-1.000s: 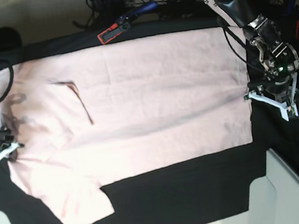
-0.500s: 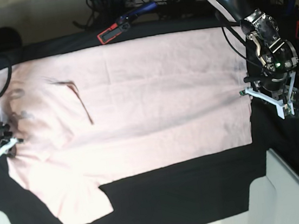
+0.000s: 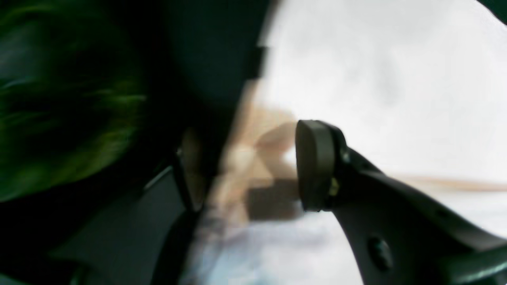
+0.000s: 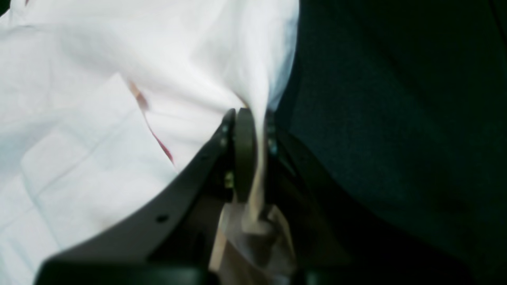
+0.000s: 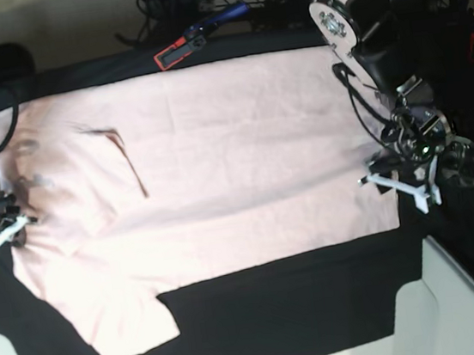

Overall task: Fold the T-shirt properly
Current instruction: 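Hold the side edge with the left gripper and lift it slightly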

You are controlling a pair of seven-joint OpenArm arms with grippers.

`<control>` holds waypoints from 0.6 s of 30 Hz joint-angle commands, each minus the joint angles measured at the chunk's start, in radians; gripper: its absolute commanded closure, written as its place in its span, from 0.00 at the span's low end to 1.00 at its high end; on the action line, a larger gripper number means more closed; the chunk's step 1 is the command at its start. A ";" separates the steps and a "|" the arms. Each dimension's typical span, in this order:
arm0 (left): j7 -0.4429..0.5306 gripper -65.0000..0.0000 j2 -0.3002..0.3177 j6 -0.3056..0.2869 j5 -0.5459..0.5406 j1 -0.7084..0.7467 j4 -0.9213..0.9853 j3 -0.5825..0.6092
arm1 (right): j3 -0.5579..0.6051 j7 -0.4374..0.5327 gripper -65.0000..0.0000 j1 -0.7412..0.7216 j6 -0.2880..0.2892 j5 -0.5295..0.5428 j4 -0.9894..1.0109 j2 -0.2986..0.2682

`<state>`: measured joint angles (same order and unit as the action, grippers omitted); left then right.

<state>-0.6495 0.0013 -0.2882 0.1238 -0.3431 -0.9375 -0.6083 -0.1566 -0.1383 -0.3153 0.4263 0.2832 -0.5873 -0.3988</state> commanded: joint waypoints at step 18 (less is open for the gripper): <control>0.236 0.54 0.116 0.149 0.006 -0.152 0.461 -0.049 | -0.002 0.024 1.00 -0.025 0.003 0.008 -0.018 -0.027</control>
<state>-0.3176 0.1196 -0.1520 0.1219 -0.5037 -0.4911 -0.6575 -0.1566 -0.1371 -0.3153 0.4263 0.2821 -0.5873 -0.4015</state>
